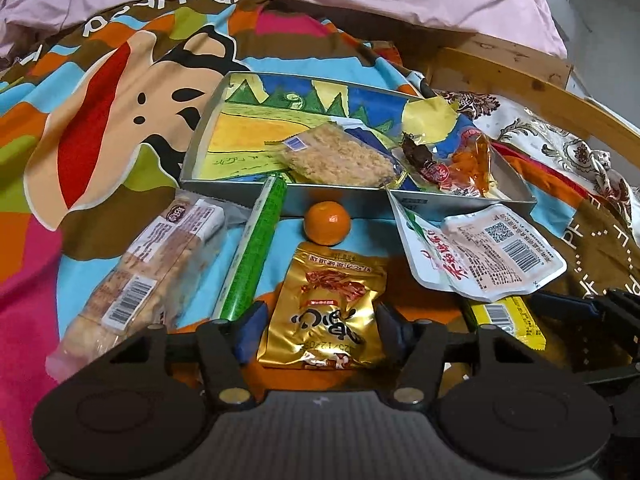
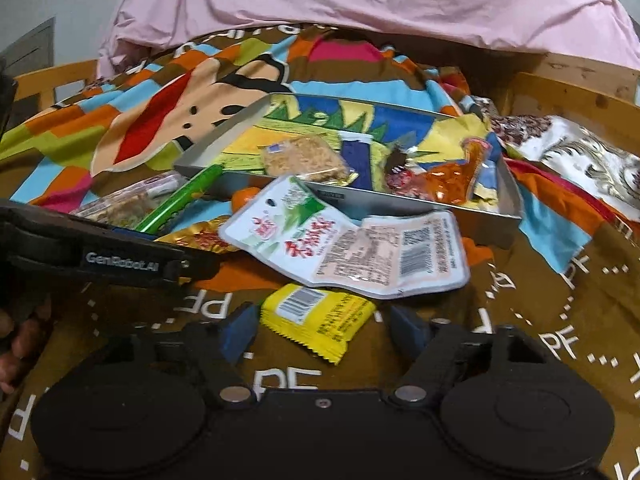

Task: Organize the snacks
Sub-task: 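Lower the right tool onto the yellow snack packet while the left tool approaches the gold pouch, then close the right tool on the yellow packet while the left tool grasps the gold pouch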

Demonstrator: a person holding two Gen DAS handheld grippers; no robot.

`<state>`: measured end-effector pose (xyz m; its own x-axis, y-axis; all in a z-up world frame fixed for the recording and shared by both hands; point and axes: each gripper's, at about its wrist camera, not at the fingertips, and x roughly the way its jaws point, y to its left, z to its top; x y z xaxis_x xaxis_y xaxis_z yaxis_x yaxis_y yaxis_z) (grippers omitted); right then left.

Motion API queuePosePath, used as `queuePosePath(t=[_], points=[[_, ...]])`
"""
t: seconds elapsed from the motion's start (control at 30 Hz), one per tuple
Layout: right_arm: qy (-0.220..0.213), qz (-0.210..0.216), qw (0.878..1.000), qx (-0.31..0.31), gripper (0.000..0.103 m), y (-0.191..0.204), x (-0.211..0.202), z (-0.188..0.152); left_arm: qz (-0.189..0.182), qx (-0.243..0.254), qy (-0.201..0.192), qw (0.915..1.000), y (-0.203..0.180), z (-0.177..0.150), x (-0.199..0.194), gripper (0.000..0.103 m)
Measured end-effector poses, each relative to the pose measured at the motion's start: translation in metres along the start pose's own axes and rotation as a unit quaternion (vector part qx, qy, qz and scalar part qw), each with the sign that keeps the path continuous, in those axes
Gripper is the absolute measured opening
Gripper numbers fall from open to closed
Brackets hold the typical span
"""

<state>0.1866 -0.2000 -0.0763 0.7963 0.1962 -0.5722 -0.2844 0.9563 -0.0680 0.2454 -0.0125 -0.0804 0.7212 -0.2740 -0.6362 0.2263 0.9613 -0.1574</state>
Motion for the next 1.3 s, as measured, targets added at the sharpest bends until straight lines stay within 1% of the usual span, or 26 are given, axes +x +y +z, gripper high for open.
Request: queuePosePath(t=[0.07,0.13,0.2,0.27,0.33,0.43,0.47,0.5,0.53,0.57,0.6,0.67,0.73,0.83,0.97,1.03,1.1,1.17,1.23,1.3], points=[[-0.002,-0.002,1.000,-0.008,0.060,0.003,-0.001,0.000,0.002,0.000,0.003,1.0000,-0.001,0.000,-0.002,0.062],[0.000,0.001,1.000,-0.003,0.055,0.000,-0.001,0.001,0.003,-0.005,0.007,1.0000,-0.002,0.000,-0.004,0.062],[0.002,0.003,1.000,0.006,0.046,-0.003,-0.003,0.002,0.005,-0.013,0.012,0.9998,-0.003,0.001,-0.007,0.062],[0.004,0.003,1.000,0.009,0.040,-0.004,-0.007,0.001,0.008,-0.023,0.019,0.9995,-0.004,0.001,-0.012,0.061],[0.007,0.004,1.000,0.008,0.038,-0.006,-0.010,-0.001,0.012,-0.035,0.024,0.9990,-0.005,0.001,-0.017,0.061],[0.018,0.013,1.000,0.011,0.038,-0.009,-0.015,-0.004,0.017,-0.052,0.029,0.9981,-0.007,-0.003,-0.027,0.061],[0.020,0.018,0.999,0.017,0.039,-0.011,-0.018,-0.005,0.017,-0.061,0.028,0.9976,-0.008,-0.006,-0.032,0.061],[0.019,0.019,0.999,0.025,0.048,-0.012,-0.020,-0.006,0.018,-0.069,0.026,0.9971,-0.009,-0.010,-0.036,0.061],[0.019,0.022,0.999,0.037,0.054,-0.015,-0.023,-0.006,0.021,-0.075,0.023,0.9967,-0.010,-0.014,-0.041,0.061],[0.017,0.028,0.998,0.050,0.066,-0.017,-0.026,-0.006,0.026,-0.078,0.021,0.9964,-0.012,-0.019,-0.046,0.061],[0.013,0.033,0.998,0.060,0.070,-0.019,-0.028,-0.005,0.032,-0.080,0.018,0.9961,-0.014,-0.022,-0.051,0.061],[0.002,0.033,0.998,0.062,0.073,-0.019,-0.029,-0.002,0.037,-0.094,0.011,0.9949,-0.014,-0.025,-0.060,0.061],[0.000,0.029,0.997,0.065,0.074,-0.019,-0.023,0.003,0.038,-0.104,0.006,0.9938,-0.012,-0.027,-0.065,0.061],[0.010,0.046,0.994,0.095,0.075,-0.025,-0.008,0.010,0.034,-0.118,0.008,0.9924,-0.007,-0.026,-0.064,0.061],[0.024,0.051,0.991,0.123,0.083,-0.029,0.012,0.016,0.034,-0.122,0.013,0.9919,-0.006,-0.026,-0.058,0.061],[0.027,0.048,0.992,0.116,0.088,-0.025,0.020,0.017,0.039,-0.114,0.014,0.9926,-0.010,-0.026,-0.054,0.061],[0.028,0.036,0.994,0.095,0.089,-0.018,0.023,0.015,0.046,-0.102,0.015,0.9936,-0.014,-0.026,-0.051,0.062],[0.026,0.027,0.996,0.082,0.087,-0.014,0.022,0.013,0.052,-0.094,0.012,0.9941,-0.017,-0.027,-0.049,0.062],[0.024,0.018,0.996,0.085,0.081,-0.015,0.021,0.013,0.052,-0.095,0.010,0.9941,-0.017,-0.027,-0.049,0.062],[0.022,0.019,0.995,0.093,0.074,-0.020,0.019,0.012,0.048,-0.100,0.008,0.9938,-0.015,-0.027,-0.050,0.062]])
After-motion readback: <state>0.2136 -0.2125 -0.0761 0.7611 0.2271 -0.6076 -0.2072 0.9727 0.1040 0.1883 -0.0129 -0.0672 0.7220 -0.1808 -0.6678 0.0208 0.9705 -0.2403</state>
